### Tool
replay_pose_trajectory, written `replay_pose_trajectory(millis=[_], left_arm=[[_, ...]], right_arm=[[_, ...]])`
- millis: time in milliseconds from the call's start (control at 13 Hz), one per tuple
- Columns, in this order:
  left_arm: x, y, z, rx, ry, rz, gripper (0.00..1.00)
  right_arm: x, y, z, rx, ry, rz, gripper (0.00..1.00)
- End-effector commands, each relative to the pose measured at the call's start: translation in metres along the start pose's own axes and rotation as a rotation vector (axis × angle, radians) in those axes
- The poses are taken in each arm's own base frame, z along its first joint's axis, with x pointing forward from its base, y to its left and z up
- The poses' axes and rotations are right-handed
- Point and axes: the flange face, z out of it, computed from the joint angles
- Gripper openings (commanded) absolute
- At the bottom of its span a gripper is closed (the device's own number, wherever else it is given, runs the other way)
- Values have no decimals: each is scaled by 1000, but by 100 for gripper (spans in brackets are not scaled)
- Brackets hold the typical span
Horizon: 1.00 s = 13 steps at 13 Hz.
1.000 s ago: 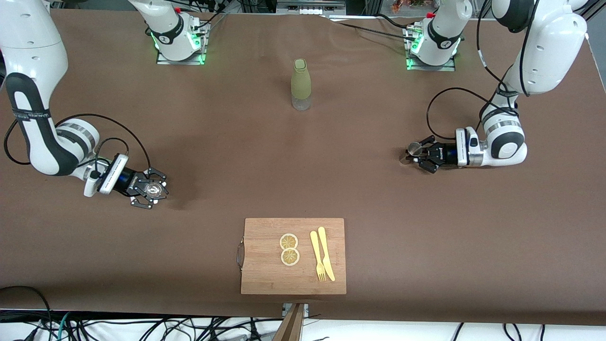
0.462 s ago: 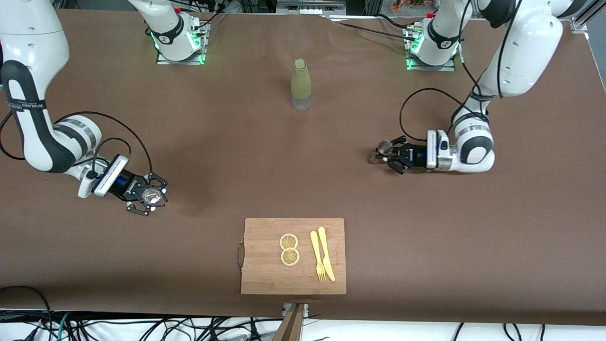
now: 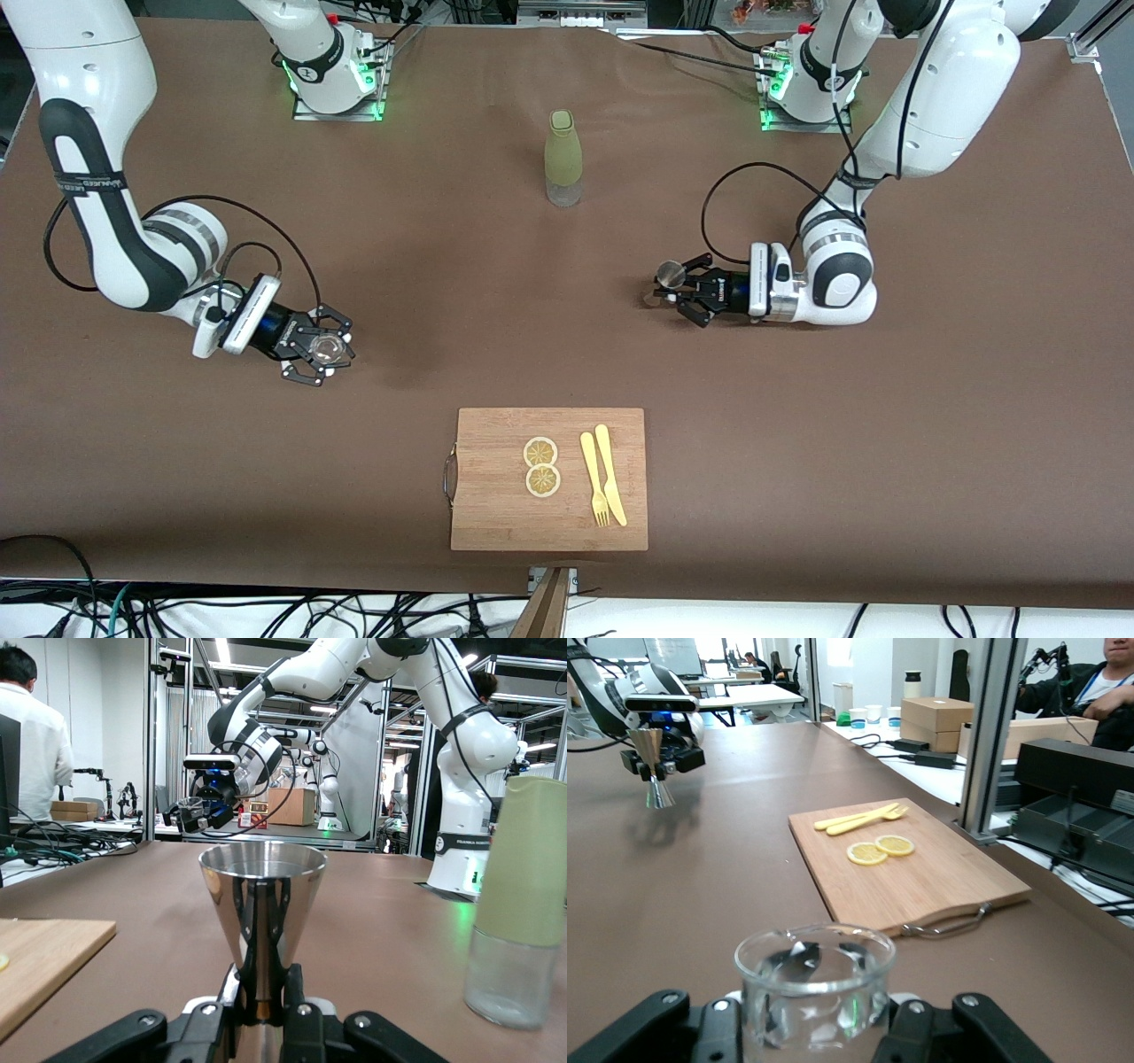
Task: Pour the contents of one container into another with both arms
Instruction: 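Lift the glass and jigger, bringing both grippers together mid-table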
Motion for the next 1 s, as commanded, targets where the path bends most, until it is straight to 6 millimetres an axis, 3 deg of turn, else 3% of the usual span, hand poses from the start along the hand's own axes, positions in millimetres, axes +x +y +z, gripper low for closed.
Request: replay_pose_trajectory(millis=[0, 308, 615, 923], left_arm=[[22, -9, 25, 26, -14, 7, 0], [30, -5, 65, 28, -5, -17, 0], [29, 1, 100, 48, -45, -24, 0], [23, 4, 133, 44, -34, -36, 0]], right_arm=[[29, -24, 6, -2, -6, 31, 16], [59, -45, 27, 26, -13, 35, 16], [79, -65, 45, 55, -21, 22, 16], [112, -89, 67, 73, -45, 41, 16]])
